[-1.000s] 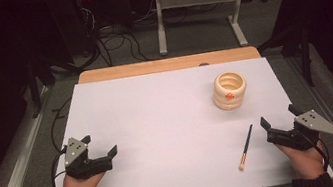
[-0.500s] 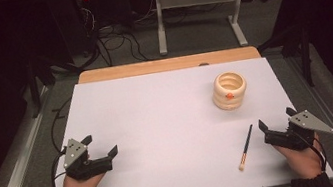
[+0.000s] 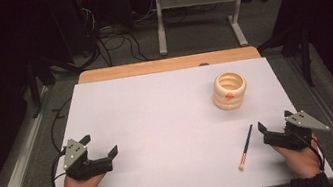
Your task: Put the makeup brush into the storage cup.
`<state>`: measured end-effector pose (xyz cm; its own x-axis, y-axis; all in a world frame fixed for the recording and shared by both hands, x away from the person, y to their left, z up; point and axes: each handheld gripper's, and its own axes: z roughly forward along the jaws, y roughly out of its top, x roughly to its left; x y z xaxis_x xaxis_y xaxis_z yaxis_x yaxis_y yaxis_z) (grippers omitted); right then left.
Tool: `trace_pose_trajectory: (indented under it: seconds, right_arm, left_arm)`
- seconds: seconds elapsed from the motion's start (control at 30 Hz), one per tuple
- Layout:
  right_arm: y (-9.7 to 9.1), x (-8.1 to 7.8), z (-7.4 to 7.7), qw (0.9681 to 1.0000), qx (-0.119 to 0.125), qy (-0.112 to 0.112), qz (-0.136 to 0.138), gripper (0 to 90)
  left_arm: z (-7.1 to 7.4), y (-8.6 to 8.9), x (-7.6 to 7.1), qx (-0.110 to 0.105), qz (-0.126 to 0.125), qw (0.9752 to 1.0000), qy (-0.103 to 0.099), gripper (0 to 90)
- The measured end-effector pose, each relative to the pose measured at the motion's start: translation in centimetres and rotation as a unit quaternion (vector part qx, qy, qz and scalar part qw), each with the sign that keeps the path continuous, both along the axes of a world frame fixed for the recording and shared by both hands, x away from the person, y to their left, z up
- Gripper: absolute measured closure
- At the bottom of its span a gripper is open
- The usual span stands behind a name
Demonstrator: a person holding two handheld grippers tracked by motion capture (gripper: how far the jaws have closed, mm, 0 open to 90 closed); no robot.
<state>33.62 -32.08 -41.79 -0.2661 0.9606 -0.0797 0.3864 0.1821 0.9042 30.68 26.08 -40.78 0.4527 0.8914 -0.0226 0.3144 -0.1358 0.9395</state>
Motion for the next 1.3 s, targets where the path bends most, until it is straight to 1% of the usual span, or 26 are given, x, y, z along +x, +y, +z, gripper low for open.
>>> trace_pose_trajectory:
  seconds: [0.07, 0.23, 0.27, 0.33, 0.4, 0.43, 0.47, 0.57, 0.63, 0.67, 0.7, 0.73, 0.77, 0.8, 0.83, 0.87, 0.97, 1.0, 1.03, 1.07, 1.1, 1.13, 1.17, 1.2, 1.27, 1.3]
  right_arm:
    - [0.0, 0.0, -0.1, 1.0, -0.002, 0.002, -0.001, 4.0]
    - [0.0, 0.3, -0.4, 0.9998, -0.002, 0.019, -0.001, 4.8]
    - [-0.1, 0.4, -0.5, 0.9995, 0.005, 0.032, 0.0, 6.5]
    - [-0.2, 0.6, -0.5, 0.9987, 0.01, 0.051, 0.0, 7.7]
    - [0.0, 0.7, -0.5, 0.9978, -0.002, 0.067, -0.001, 8.3]
    - [0.0, 0.7, -0.5, 0.9978, -0.002, 0.067, -0.001, 8.3]
    - [0.2, 0.7, -0.4, 0.9965, -0.022, 0.08, 0.009, 8.3]
    - [0.7, 0.8, 0.0, 0.9946, -0.05, 0.088, 0.02, 8.6]
    - [0.9, 0.9, 0.4, 0.9926, -0.055, 0.103, 0.033, 11.4]
    - [0.9, 0.9, 0.4, 0.9926, -0.055, 0.103, 0.033, 11.4]
    - [1.0, 1.0, 0.6, 0.9911, -0.062, 0.11, 0.043, 13.5]
    - [1.2, 1.0, 1.0, 0.9885, -0.081, 0.114, 0.056, 16.4]
    - [1.2, 1.0, 1.0, 0.9885, -0.081, 0.114, 0.056, 16.4]
    - [1.5, 1.0, 1.3, 0.9864, -0.09, 0.124, 0.06, 16.3]
    - [1.5, 1.0, 1.3, 0.9864, -0.09, 0.124, 0.06, 16.3]
    - [1.6, 1.0, 1.5, 0.9849, -0.088, 0.135, 0.063, 16.3]
    - [1.7, 1.1, 1.6, 0.9816, -0.095, 0.153, 0.065, 16.3]
    - [1.7, 1.1, 1.6, 0.9816, -0.095, 0.153, 0.065, 16.3]
    - [1.7, 1.1, 1.6, 0.9804, -0.096, 0.159, 0.065, 16.3]
    - [1.9, 1.0, 1.6, 0.9772, -0.102, 0.174, 0.067, 16.3]
    - [1.9, 1.0, 1.6, 0.9772, -0.102, 0.174, 0.067, 16.3]
    - [1.9, 1.0, 1.6, 0.9734, -0.104, 0.192, 0.069, 16.3]
    - [1.9, 1.0, 1.6, 0.9734, -0.104, 0.192, 0.069, 16.3]
    - [2.0, 1.1, 1.6, 0.9686, -0.109, 0.212, 0.072, 16.3]
    - [2.2, 1.1, 1.6, 0.9635, -0.116, 0.229, 0.074, 16.4]
    - [2.2, 1.1, 1.6, 0.9635, -0.116, 0.229, 0.074, 16.4]
  left_arm:
    - [0.0, 0.0, 0.0, 0.001, 0.0, 1.0, 0.0, 0.2]
    - [0.1, 0.1, 0.1, 0.007, 0.002, 1.0, 0.005, 0.1]
    - [0.2, 0.1, 0.0, 0.003, 0.003, 1.0, 0.001, 0.1]
    - [0.2, 0.1, -0.1, 0.005, 0.001, 1.0, -0.005, 0.1]
    - [0.2, 0.0, -0.2, 0.006, 0.0, 0.9999, -0.01, 0.1]
    - [0.2, 0.0, -0.2, 0.006, 0.0, 0.9999, -0.01, 0.1]
    - [0.1, 0.0, -0.2, 0.01, -0.003, 0.9999, -0.008, 0.1]
    - [0.0, -0.1, -0.1, 0.006, -0.003, 1.0, -0.005, 0.1]
    - [0.0, -0.1, -0.1, 0.009, -0.001, 0.9999, -0.006, 0.1]
    - [0.0, -0.1, -0.1, 0.009, -0.001, 0.9999, -0.006, 0.1]
    - [0.0, -0.1, -0.1, 0.009, 0.0, 0.9999, -0.007, 0.1]
    - [0.1, -0.1, -0.1, 0.01, 0.0, 0.9999, -0.007, 0.1]
    - [0.1, -0.1, -0.1, 0.01, 0.0, 0.9999, -0.007, 0.1]
    - [0.1, -0.1, -0.1, 0.01, -0.002, 0.9999, -0.007, 0.1]
    - [0.1, -0.1, -0.1, 0.01, -0.002, 0.9999, -0.007, 0.1]
    - [0.2, -0.1, -0.1, 0.012, -0.004, 0.9999, -0.007, 0.1]
    - [0.2, -0.1, -0.1, 0.011, -0.005, 0.9999, -0.007, 0.1]
    - [0.1, -0.2, -0.1, 0.008, -0.005, 0.9999, -0.007, 0.1]
    - [0.1, -0.2, -0.1, 0.007, -0.005, 0.9999, -0.007, 0.1]
    - [0.1, -0.3, -0.1, 0.006, -0.007, 0.9999, -0.007, 0.1]
    - [0.1, -0.3, -0.1, 0.006, -0.007, 0.9999, -0.007, 0.1]
    - [0.1, -0.3, -0.1, 0.004, -0.008, 0.9999, -0.004, 0.1]
    - [0.1, -0.3, -0.1, 0.004, -0.008, 0.9999, -0.004, 0.1]
    - [0.1, -0.2, -0.1, 0.006, -0.01, 0.9999, -0.002, 0.1]
    - [0.1, -0.3, -0.1, 0.004, -0.01, 0.9999, -0.003, 0.1]
    - [0.1, -0.3, -0.1, 0.004, -0.01, 0.9999, -0.003, 0.1]
